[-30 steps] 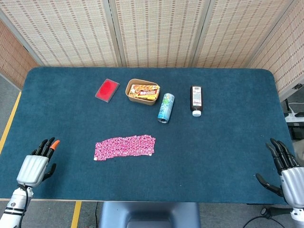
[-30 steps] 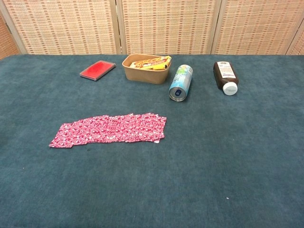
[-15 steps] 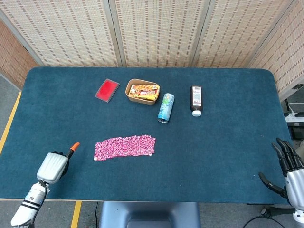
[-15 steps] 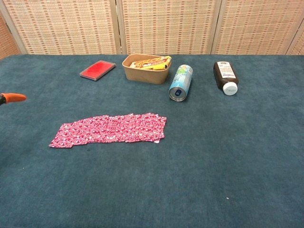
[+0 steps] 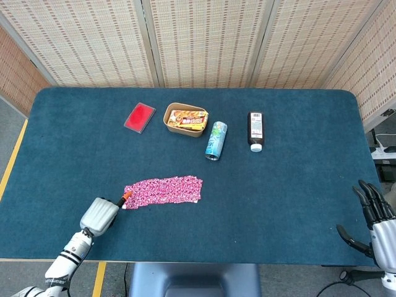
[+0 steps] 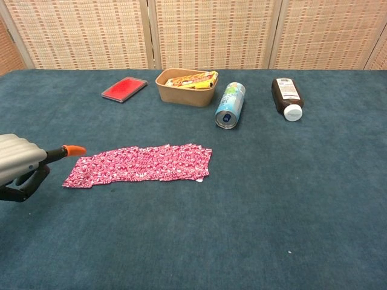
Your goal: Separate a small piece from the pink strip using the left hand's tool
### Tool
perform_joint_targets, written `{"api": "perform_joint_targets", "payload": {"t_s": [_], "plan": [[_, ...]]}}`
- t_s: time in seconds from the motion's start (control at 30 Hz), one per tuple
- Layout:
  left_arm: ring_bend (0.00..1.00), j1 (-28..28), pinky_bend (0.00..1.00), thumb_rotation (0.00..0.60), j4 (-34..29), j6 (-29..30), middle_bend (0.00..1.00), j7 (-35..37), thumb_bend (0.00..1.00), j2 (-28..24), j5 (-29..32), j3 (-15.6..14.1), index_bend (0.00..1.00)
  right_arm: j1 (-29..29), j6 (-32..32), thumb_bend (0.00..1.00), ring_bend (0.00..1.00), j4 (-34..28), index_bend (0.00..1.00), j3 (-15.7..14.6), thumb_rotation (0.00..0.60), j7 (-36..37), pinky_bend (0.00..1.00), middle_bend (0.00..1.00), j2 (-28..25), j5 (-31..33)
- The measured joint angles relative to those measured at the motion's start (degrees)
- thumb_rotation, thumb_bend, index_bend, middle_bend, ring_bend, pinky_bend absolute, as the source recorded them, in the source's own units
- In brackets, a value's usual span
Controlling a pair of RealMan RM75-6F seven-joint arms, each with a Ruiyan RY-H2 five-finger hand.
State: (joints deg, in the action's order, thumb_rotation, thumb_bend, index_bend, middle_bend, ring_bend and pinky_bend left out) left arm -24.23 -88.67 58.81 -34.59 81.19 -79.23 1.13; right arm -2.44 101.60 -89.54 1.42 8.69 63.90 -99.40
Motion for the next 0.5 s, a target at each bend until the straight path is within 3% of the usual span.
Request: {"api": "perform_joint_targets", "payload": {"t_s": [0.5], "plan": [[0.64,-2.0,0.64,0.600,2.4,-3.4,0.70,-1.5,0.83,1.9,5.8,-1.0,0.00,0.1,-0.4,0.19,0.00,-0.3,0.00,-0.1,0.600,-0.2,0.21,0.00,-0.2,0.2]]}}
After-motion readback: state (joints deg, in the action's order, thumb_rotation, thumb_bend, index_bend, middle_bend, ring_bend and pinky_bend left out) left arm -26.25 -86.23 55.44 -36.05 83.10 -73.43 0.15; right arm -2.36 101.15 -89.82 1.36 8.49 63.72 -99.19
